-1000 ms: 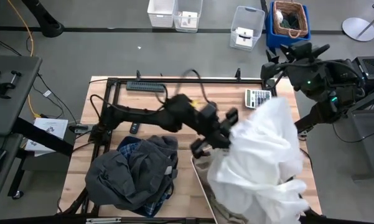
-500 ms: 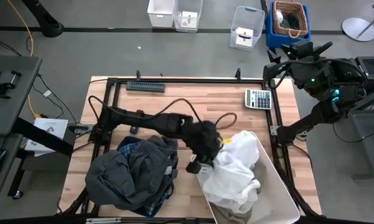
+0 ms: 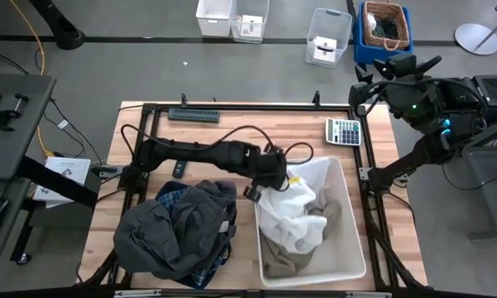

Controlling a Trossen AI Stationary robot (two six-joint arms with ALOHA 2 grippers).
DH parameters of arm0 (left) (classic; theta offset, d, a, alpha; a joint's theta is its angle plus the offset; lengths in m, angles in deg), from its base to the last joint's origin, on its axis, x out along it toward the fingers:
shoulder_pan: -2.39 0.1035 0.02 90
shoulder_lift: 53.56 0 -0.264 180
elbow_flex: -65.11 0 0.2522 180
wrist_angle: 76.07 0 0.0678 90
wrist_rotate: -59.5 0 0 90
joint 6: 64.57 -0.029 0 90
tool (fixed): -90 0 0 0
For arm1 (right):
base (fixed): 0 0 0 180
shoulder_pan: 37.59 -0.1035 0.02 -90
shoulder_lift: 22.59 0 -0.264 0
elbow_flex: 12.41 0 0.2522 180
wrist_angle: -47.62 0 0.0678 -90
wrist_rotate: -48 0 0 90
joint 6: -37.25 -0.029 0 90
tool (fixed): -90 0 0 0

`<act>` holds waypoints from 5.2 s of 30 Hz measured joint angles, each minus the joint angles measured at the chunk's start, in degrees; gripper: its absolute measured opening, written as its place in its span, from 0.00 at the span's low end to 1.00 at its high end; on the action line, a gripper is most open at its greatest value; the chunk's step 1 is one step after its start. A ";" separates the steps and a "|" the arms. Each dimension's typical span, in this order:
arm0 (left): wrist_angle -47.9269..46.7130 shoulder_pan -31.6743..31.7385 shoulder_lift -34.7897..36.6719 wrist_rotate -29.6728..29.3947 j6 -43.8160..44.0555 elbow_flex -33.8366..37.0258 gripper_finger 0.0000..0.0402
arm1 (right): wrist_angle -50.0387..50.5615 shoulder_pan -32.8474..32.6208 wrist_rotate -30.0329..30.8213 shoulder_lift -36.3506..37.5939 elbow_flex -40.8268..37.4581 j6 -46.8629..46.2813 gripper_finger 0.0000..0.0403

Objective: Sort clothes
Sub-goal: Put the white shirt into the white laundry organizer, then adjust the blue laundry organizer to the table, then return to Home Position

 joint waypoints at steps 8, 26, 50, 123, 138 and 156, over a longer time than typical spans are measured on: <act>3.72 5.55 0.59 -1.04 -7.65 0.15 0.11 | 0.01 0.00 0.02 0.00 0.00 -0.36 0.55; -0.25 8.44 1.11 8.77 6.92 -12.22 0.44 | 0.01 0.00 0.18 0.00 0.00 -1.25 0.55; -13.01 -14.05 47.93 13.63 50.00 41.27 0.00 | 0.01 0.00 -1.28 -0.02 0.00 4.29 0.55; 66.56 -1.64 121.92 -4.08 56.37 117.17 0.00 | -0.20 -1.62 -28.69 0.08 -1.16 -0.10 0.00; 69.76 -1.22 121.83 -4.04 59.44 120.53 0.00 | -22.29 -16.19 -28.10 42.29 -71.49 -24.43 0.00; 68.50 -1.22 121.30 -3.86 56.82 120.50 0.00 | -76.47 -16.89 -40.60 78.02 -112.41 15.87 0.00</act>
